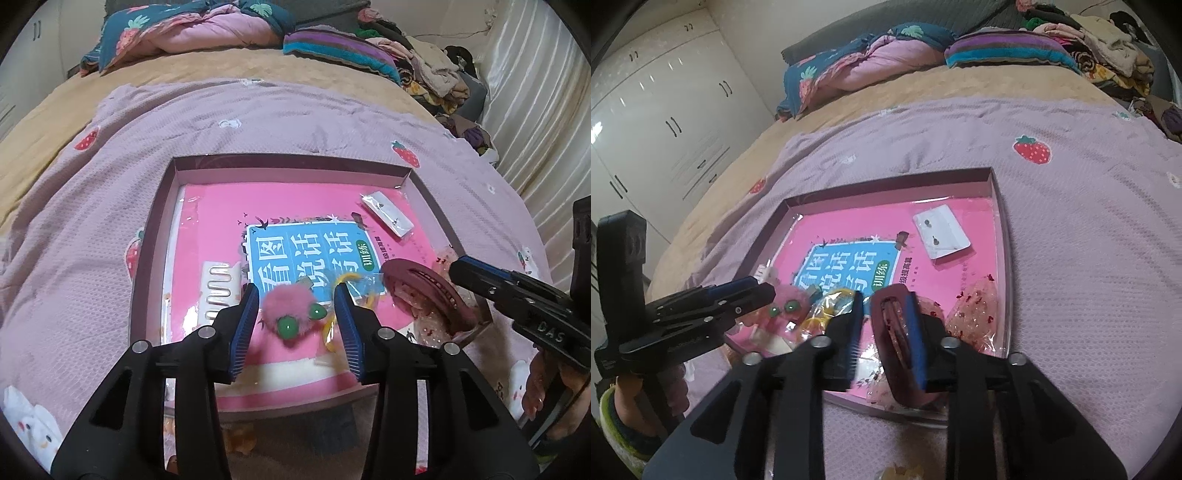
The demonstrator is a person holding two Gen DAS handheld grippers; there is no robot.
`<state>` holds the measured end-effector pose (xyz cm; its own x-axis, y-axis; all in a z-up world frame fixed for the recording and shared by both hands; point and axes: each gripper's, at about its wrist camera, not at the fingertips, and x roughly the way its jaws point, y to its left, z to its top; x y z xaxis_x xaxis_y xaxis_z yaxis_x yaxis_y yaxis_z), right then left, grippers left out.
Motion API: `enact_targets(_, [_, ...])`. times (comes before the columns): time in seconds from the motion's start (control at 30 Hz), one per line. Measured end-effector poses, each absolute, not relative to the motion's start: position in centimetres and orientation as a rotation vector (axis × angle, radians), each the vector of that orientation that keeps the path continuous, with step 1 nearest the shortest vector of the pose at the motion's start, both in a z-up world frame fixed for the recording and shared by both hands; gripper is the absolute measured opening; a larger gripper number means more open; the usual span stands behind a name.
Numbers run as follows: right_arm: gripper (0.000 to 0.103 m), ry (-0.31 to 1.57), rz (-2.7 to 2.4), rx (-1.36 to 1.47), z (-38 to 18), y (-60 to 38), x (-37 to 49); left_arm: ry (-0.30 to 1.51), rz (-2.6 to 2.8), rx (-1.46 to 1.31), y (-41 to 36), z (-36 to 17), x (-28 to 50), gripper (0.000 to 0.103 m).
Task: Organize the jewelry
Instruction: 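Place the pink pom-pom clip in the tray with the left tool while the right tool places the maroon clip, then open both tools and withdraw them from the tray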
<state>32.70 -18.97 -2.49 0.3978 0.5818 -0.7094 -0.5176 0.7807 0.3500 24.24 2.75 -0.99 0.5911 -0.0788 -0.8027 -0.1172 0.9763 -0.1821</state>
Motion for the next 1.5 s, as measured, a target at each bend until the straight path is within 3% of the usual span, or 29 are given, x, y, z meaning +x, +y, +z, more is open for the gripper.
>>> enact_targets(0.17, [0.047,0.887,0.688,0.073,-1.1,-19.5,31.8,0.927,0.026,-0.229,2.8,-0.3,23.5,0.040])
enact_targets(0.33, [0.073,0.844,0.665,0.103,0.3,-20.5,30.8,0.909,0.039,-0.239,3.1,0.7,22.6,0.051])
enact_targets(0.6, [0.085,0.800,0.665,0.123,2.0,-21.7,29.2,0.863,0.069,-0.243,3.2,2.7,20.9,0.070])
enact_targets(0.63, [0.086,0.796,0.666,0.124,2.1,-21.8,29.1,0.855,0.070,-0.248,3.3,3.0,20.7,0.072])
enact_targets(0.7, [0.087,0.787,0.668,0.125,2.6,-22.0,28.6,0.849,0.075,-0.255,3.4,3.4,20.3,0.088])
enact_targets(1.5, [0.087,0.681,0.706,0.059,6.1,-23.3,22.6,0.779,0.099,-0.255,3.8,6.1,15.2,0.092])
